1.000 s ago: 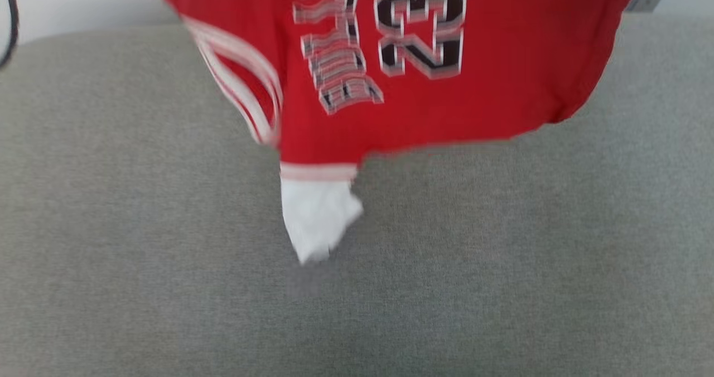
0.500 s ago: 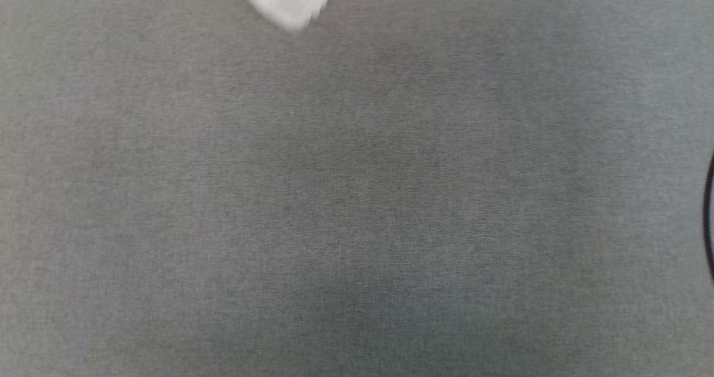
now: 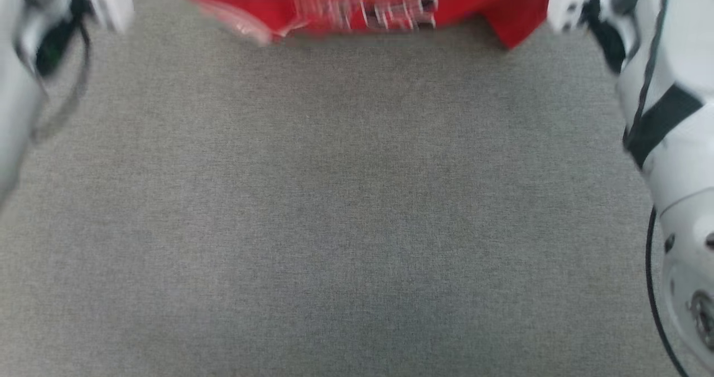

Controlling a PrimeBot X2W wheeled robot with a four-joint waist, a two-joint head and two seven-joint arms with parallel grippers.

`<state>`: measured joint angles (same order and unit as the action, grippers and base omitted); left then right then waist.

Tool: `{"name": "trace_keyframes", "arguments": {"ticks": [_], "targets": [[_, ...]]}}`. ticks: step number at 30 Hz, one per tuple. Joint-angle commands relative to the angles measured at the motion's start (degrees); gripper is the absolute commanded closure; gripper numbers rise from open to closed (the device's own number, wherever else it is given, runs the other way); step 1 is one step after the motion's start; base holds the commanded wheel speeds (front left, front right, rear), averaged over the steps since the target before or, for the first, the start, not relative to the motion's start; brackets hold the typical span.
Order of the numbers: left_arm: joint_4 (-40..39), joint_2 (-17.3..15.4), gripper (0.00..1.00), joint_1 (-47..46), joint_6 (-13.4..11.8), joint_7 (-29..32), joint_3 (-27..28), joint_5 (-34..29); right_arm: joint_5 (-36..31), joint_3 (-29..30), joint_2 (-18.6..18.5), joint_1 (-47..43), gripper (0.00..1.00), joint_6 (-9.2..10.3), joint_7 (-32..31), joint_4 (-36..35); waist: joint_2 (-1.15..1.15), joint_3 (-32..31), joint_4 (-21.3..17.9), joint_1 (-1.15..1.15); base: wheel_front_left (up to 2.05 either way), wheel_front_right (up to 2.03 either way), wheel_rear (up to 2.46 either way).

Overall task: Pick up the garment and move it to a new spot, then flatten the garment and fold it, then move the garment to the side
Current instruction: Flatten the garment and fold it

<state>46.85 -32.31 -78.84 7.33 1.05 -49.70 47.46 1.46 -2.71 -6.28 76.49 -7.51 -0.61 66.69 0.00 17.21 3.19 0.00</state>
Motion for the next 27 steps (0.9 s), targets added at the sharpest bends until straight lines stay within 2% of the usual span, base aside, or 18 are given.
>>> {"name": "trace_keyframes", "arguments": {"ticks": [1, 6, 8, 11, 13, 14, 20, 24, 27], "targets": [[-2.7, -1.8, 1.00, 3.8, 0.1, 2.7, -1.2, 3.3, 1.6, -1.2, -0.1, -2.2, 1.00, 0.04, -1.0, 0.7, 0.00, -0.5, 0.2, 0.00, 0.00, 0.00, 0.00], [-11.1, -7.0, 1.00, 14.0, 0.1, 12.0, -3.4, 12.5, 7.8, -5.9, 0.5, -7.9, 1.00, 0.03, -4.9, 0.9, 0.00, -1.7, 0.5, 0.00, 0.00, 0.00, 0.00], [-12.6, -8.0, 1.00, 16.1, 0.1, 13.4, -3.5, 14.1, 9.4, -6.9, 0.4, -9.2, 1.00, 0.04, -5.7, 0.4, 0.00, -2.0, 0.6, 0.00, 0.00, 0.00, 0.00], [-18.1, -11.1, 1.00, 21.5, -1.6, 16.8, -3.6, 17.6, 13.7, -10.9, -0.6, -14.0, 1.00, 0.04, -8.3, -2.9, 0.00, -2.7, 0.8, 0.00, 0.00, 0.00, 0.00], [-22.8, -13.1, 1.00, 25.5, -3.7, 18.5, -4.0, 19.1, 17.3, -13.8, -1.3, -17.8, 1.00, 0.03, -10.6, -6.1, 0.00, -3.2, 0.9, 0.00, 0.00, 0.00, 0.00], [-27.9, -15.1, 1.00, 29.6, -6.4, 19.8, -4.3, 21.2, 20.6, -16.6, -3.3, -21.7, 1.00, 0.04, -12.7, -10.6, 0.00, -3.5, 1.0, 0.00, 0.00, 0.00, 0.00], [-44.4, -22.4, 1.00, 41.3, -15.8, 21.5, -5.6, 25.3, 29.4, -24.2, -11.7, -35.6, 1.00, 0.03, -20.4, -29.0, 0.00, -4.9, 1.3, 0.00, 0.00, 0.00, 0.00], [-53.8, -26.5, 1.00, 47.6, -21.5, 21.4, -6.4, 27.4, 33.5, -25.5, -18.5, -44.8, 1.00, 0.03, -25.5, -41.8, 0.00, -5.7, 1.7, 0.00, 0.00, 0.00, 0.00], [-58.9, -28.7, 1.00, 51.6, -24.9, 20.8, -7.0, 29.0, 35.4, -24.0, -22.8, -51.1, 1.00, 0.03, -29.1, -50.1, 0.00, -6.0, 1.8, 0.00, 0.00, 0.00, 0.00]]}}
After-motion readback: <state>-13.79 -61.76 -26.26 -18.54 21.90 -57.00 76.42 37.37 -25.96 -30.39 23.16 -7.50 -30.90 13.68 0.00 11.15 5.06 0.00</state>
